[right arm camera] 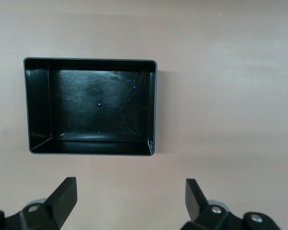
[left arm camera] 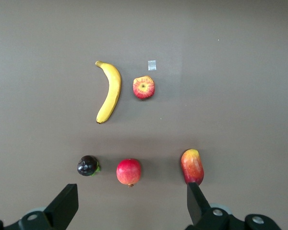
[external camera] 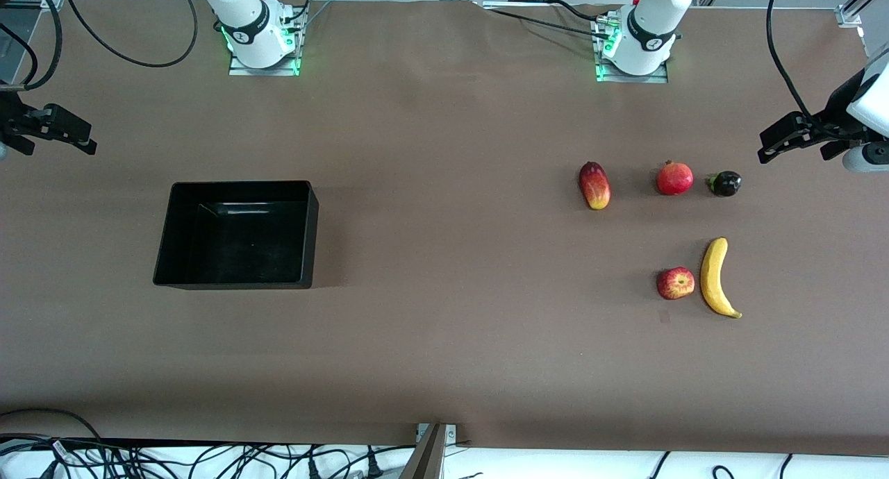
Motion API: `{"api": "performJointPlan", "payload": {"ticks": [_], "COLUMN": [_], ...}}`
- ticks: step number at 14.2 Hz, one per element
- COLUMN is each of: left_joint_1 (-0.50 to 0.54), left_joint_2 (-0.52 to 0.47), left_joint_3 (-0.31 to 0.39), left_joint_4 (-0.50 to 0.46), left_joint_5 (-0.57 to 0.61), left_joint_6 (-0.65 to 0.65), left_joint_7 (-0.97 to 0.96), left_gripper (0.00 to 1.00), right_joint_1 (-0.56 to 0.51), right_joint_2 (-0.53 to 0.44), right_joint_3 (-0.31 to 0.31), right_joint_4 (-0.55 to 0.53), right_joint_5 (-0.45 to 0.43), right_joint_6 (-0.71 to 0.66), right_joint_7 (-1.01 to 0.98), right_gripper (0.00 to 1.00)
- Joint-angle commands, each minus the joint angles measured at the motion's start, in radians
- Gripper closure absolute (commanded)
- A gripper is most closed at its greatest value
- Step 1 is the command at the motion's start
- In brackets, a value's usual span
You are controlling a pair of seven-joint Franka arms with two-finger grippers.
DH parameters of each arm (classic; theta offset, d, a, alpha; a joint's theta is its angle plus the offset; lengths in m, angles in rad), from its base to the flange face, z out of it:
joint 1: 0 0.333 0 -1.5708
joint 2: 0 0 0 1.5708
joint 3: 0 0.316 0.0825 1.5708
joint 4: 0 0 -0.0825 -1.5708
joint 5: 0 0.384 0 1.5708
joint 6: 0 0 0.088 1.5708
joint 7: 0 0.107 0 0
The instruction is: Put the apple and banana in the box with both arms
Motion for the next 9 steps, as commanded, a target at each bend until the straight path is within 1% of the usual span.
{"api": "performJointPlan", "payload": {"ticks": [1,5,7,9], "left_joint_1": [-0.007,-0.007,-0.007,-0.007], "left_joint_2": [-0.012,-0.012,-0.012,-0.012], "left_joint_3": [0.005,0.005,0.005,0.007], "left_joint_4": [-0.008,-0.008,-0.008,-0.008], "left_joint_5": [0.002,0.002,0.002,0.002], "left_joint_6": [0.008,0.008,0.008,0.008], "left_joint_7": [-0.006,-0.006,-0.006,-0.006], "left_gripper": [0.00,0.00,0.00,0.00], "right_joint_1": [0.015,0.015,0.010,0.010], "right_joint_2": [0.013,0.014,0.035,0.037], "right_joint_3": [-0.013,-0.013,-0.013,-0.013], "right_joint_4": [0.028,0.028,0.028,0.028], "right_joint_5": [-0.017,-0.017,-0.012,-0.009], "right_joint_6": [-0.021,-0.033,-0.041,-0.058], "right_joint_7": [0.006,0.009,0.012,0.012], "right_gripper": [0.00,0.00,0.00,0.00]}}
